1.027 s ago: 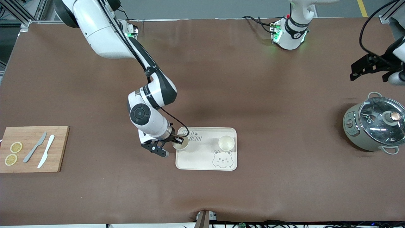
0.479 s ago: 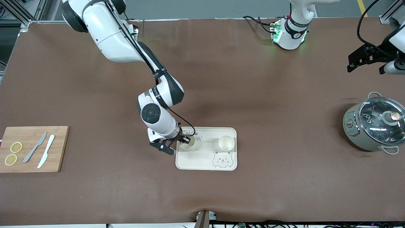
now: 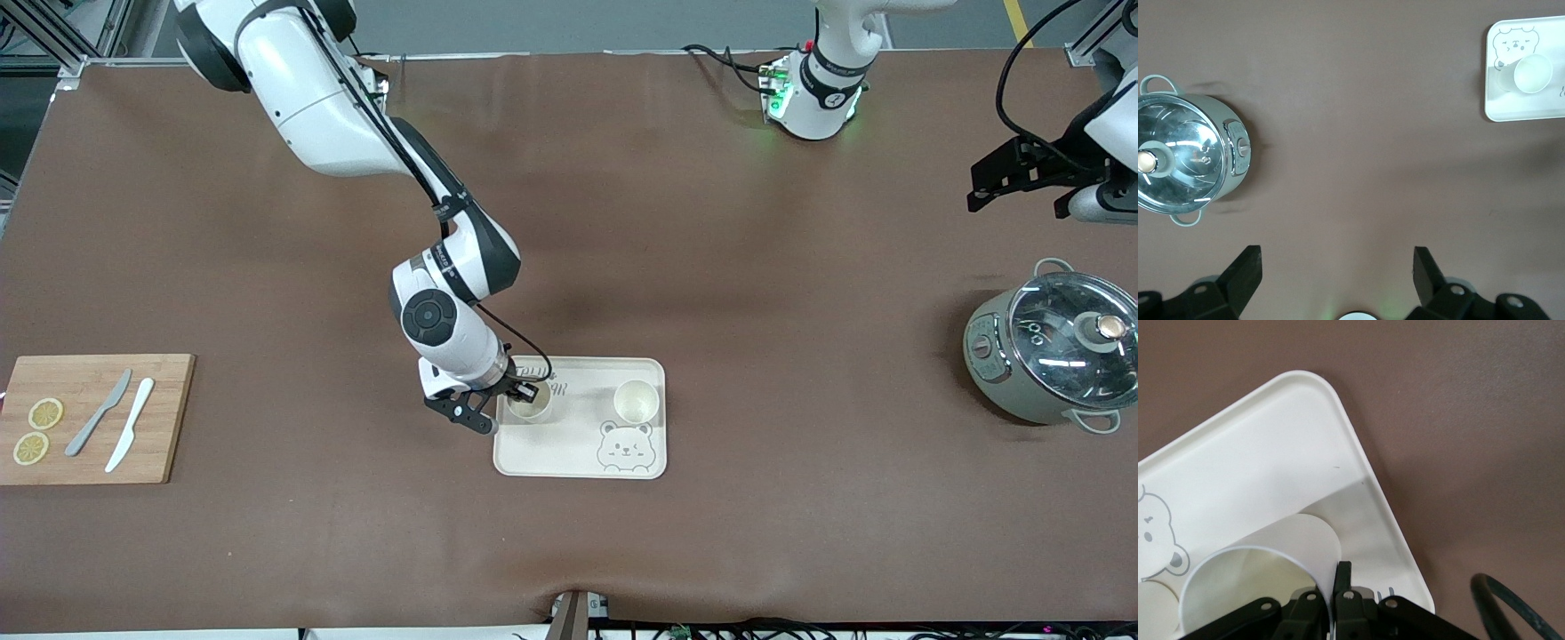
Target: Place white IKEA cup upright on tray with both arms
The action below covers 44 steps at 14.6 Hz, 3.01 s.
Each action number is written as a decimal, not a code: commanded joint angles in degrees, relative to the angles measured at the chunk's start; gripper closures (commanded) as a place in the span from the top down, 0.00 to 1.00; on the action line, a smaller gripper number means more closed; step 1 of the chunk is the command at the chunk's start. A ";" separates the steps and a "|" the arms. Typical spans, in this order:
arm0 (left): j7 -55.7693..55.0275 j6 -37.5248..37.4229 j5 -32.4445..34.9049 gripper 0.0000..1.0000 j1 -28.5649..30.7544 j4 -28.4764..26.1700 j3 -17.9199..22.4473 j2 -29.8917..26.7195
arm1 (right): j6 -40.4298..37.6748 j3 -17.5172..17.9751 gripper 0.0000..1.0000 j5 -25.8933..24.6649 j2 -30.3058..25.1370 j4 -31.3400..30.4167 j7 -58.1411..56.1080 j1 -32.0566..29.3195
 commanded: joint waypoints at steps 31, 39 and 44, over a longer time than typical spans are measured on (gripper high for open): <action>3.61 5.49 1.72 1.00 -0.44 -3.06 0.40 0.55 | -52.69 -0.42 1.00 -3.08 -53.04 -15.28 -46.30 -25.94; 3.61 5.40 1.72 1.00 -0.26 -3.15 0.49 0.55 | -50.41 -0.15 1.00 -8.18 -52.86 -14.84 -52.91 -34.67; 3.61 5.40 1.72 1.00 -0.26 -3.24 0.49 0.55 | -51.11 -0.50 1.00 -7.56 -52.16 -11.95 -52.74 -36.07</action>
